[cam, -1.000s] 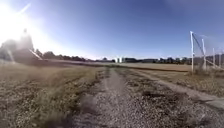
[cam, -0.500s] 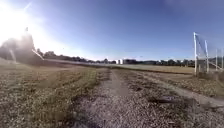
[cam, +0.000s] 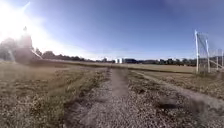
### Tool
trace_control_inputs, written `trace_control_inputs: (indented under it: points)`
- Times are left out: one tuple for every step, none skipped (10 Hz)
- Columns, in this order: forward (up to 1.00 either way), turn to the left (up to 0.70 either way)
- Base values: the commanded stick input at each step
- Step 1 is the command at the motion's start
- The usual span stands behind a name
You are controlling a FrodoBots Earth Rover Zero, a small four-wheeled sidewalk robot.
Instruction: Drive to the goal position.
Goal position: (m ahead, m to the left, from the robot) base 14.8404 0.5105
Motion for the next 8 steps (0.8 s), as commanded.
trace_control_inputs:
  points:
    - [0.5, 0.0]
    - [0.5, 0.0]
    - [0.5, 0.0]
    - [0.5, 0.0]
    - [0.5, 0.0]
    - [0.5, 0.0]
    - [0.5, 0.0]
    - [0.5, 0.0]
